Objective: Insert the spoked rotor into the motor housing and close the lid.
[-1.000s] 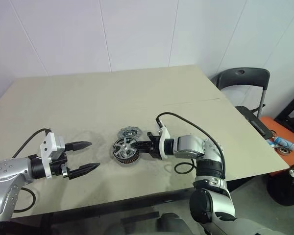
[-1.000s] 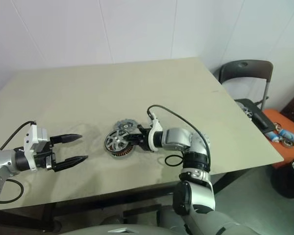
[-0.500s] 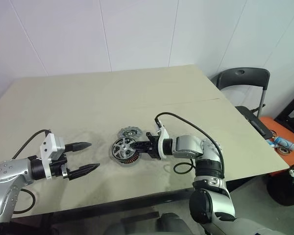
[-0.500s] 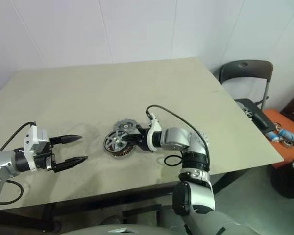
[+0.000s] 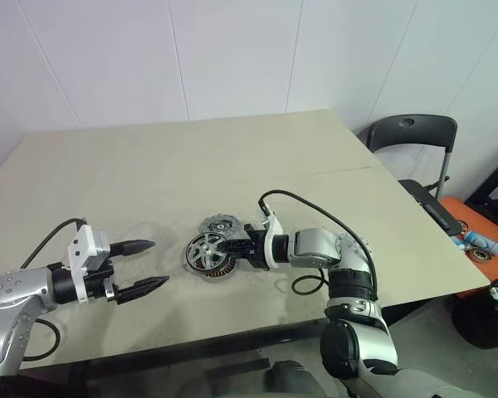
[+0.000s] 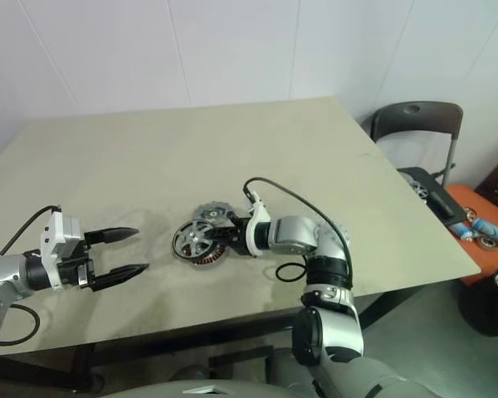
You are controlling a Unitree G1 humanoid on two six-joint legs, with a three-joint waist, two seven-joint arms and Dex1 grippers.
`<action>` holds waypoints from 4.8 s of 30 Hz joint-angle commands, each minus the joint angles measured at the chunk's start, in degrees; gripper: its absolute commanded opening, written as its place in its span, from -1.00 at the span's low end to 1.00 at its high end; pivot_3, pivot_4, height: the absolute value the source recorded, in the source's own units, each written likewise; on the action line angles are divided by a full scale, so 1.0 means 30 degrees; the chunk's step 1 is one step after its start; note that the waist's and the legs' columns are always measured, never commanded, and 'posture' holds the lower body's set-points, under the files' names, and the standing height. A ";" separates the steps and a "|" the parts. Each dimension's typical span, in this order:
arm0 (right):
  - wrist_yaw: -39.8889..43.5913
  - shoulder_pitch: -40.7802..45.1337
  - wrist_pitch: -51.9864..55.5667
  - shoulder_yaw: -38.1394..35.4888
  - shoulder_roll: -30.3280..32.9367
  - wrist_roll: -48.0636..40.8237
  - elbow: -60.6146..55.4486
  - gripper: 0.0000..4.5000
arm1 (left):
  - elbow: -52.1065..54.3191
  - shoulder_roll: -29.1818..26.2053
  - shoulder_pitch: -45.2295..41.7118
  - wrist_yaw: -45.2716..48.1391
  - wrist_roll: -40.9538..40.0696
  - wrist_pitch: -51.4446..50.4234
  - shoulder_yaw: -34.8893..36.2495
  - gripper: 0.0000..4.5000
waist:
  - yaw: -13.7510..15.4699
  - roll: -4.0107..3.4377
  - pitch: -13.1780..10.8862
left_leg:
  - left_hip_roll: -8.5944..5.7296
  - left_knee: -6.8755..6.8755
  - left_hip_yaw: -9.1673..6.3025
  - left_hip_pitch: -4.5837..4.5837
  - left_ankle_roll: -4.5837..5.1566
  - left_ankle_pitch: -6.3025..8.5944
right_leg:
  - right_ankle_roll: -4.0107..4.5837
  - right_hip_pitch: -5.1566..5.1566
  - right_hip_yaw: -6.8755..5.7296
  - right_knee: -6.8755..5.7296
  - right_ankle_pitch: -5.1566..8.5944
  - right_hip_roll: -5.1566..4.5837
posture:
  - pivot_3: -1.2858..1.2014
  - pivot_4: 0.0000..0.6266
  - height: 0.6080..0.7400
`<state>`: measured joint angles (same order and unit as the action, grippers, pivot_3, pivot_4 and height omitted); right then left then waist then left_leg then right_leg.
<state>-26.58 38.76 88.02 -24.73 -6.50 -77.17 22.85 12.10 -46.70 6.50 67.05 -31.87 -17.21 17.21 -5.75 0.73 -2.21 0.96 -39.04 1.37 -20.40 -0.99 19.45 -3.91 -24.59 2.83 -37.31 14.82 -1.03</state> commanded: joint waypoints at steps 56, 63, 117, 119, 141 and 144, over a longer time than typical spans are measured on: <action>1.8522 0.5072 -0.5954 1.6619 0.6383 1.2456 -0.8899 -0.98 | 0.0030 -0.0236 -0.0046 -0.0463 -0.0067 0.0246 0.0657 1.00 | 0.0110 -0.0017 -0.0011 | -0.0007 0.0007 0.0003 -0.0010 0.0032 0.0021 | -0.0007 -0.0010 -0.0013 0.0035 -0.0007 -0.0050 | 0.03 -1.00 1.00; 1.9380 0.4798 -0.6053 1.8121 0.6238 1.4245 -0.8925 -0.98 | 0.0057 -0.0209 -0.0071 -0.0568 -0.0102 0.0239 0.0687 1.00 | 0.0112 -0.0019 -0.0013 | -0.0031 0.0007 0.0000 -0.0015 0.0029 0.0022 | -0.0005 -0.0017 -0.0034 0.0029 -0.0007 -0.0097 | 0.03 -1.00 1.00; 2.3661 0.5043 -0.8366 1.8775 0.6668 1.9304 -0.8355 -0.98 | -0.0578 -0.0030 -0.0772 -0.1411 0.0916 0.0204 0.0040 1.00 | 0.0132 -0.0007 -0.0004 | -0.0081 -0.0003 -0.0006 -0.0007 0.0025 0.0020 | -0.0003 -0.0018 -0.0073 -0.0012 -0.0008 -0.0157 | 0.03 -1.00 1.00; 2.3730 0.5122 -0.8580 1.9182 0.6459 1.9518 -0.8088 -0.98 | -0.0514 -0.0008 -0.0634 -0.1451 0.0906 0.0182 0.0099 1.00 | 0.0140 -0.0005 -0.0004 | -0.0087 -0.0004 -0.0007 -0.0009 0.0025 0.0020 | -0.0003 -0.0018 -0.0076 -0.0010 -0.0008 -0.0165 | 0.03 -1.00 1.00; 2.5224 0.5362 -0.9688 2.0960 0.7591 2.2322 -0.7005 -0.98 | -0.0620 0.0095 -0.0812 -0.1419 0.0816 0.0253 -0.0063 1.00 | 0.0138 -0.0001 0.0000 | -0.0096 -0.0008 -0.0016 -0.0001 0.0022 0.0019 | -0.0001 -0.0011 -0.0091 -0.0015 -0.0009 -0.0176 | 0.03 -1.00 1.00; 2.5936 0.5299 -0.9372 2.0995 0.7998 2.2048 -0.7833 -0.98 | -0.0693 0.0068 -0.0888 -0.1356 0.0841 0.0273 -0.0079 1.00 | 0.0147 -0.0001 -0.0001 | -0.0096 -0.0010 -0.0017 -0.0004 0.0022 0.0019 | -0.0001 -0.0012 -0.0091 -0.0015 -0.0009 -0.0175 | 0.03 -1.00 1.00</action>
<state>50.08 54.09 59.40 38.45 17.00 -10.41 1.87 9.60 -46.10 4.64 62.63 -28.78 -16.98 16.21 -5.31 0.72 -2.22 0.68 -39.07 1.31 -20.41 -0.92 19.51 -3.91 -24.62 2.56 -37.36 14.79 -1.56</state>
